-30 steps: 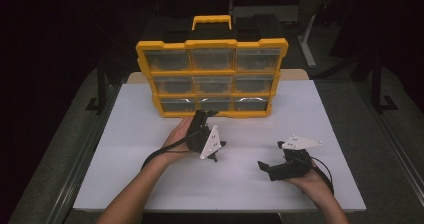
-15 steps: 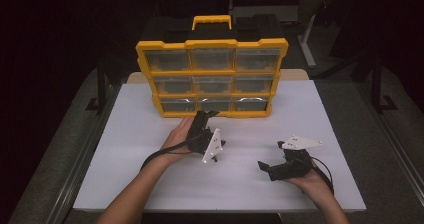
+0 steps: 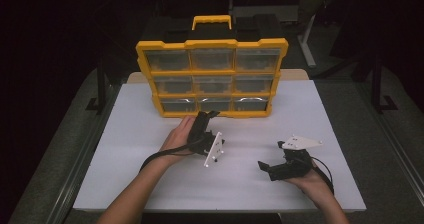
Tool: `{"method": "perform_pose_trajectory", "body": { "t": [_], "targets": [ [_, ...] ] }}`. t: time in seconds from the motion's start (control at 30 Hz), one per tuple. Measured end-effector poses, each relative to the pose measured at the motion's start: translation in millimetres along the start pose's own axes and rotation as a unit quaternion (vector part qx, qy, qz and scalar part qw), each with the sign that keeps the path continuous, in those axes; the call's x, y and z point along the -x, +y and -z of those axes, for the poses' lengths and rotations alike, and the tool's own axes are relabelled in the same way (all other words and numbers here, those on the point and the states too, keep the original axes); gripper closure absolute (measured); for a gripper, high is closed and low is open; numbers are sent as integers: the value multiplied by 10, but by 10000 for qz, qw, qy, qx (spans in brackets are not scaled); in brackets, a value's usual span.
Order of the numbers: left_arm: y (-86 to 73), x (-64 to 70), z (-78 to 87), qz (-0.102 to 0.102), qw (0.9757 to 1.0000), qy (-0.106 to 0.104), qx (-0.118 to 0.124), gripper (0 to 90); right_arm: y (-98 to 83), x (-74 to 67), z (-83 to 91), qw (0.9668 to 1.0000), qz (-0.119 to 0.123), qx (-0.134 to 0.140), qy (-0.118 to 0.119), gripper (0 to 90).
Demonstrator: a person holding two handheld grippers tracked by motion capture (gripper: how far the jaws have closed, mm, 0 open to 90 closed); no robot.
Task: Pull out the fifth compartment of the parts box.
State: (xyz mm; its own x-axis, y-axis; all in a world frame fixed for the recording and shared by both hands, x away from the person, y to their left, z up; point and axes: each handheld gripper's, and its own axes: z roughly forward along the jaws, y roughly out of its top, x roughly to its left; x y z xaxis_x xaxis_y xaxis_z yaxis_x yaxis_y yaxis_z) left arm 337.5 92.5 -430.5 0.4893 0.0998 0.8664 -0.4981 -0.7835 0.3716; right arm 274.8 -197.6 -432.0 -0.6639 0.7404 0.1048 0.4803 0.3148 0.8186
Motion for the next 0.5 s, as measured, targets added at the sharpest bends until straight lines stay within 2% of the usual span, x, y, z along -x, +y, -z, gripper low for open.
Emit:
{"method": "perform_pose_trajectory", "body": {
  "t": [0.13, 0.27, 0.37, 0.5],
  "targets": [
    [4, 12, -1, -149, 9998, 88, -41, 2, 0, -2, -1, 10000, 2, -8, 2, 0],
    [1, 15, -3, -209, 9997, 135, -33, 2, -1, 4, -1, 10000, 18, 6, -3, 0],
    [0, 27, -2, -370, 9991, 183, -91, 2, -1, 0, -2, 10000, 0, -9, 2, 0],
    [5, 41, -6, -483, 9985, 219, -98, 2, 1, -1, -1, 10000, 0, -4, 1, 0]
  ]
}}
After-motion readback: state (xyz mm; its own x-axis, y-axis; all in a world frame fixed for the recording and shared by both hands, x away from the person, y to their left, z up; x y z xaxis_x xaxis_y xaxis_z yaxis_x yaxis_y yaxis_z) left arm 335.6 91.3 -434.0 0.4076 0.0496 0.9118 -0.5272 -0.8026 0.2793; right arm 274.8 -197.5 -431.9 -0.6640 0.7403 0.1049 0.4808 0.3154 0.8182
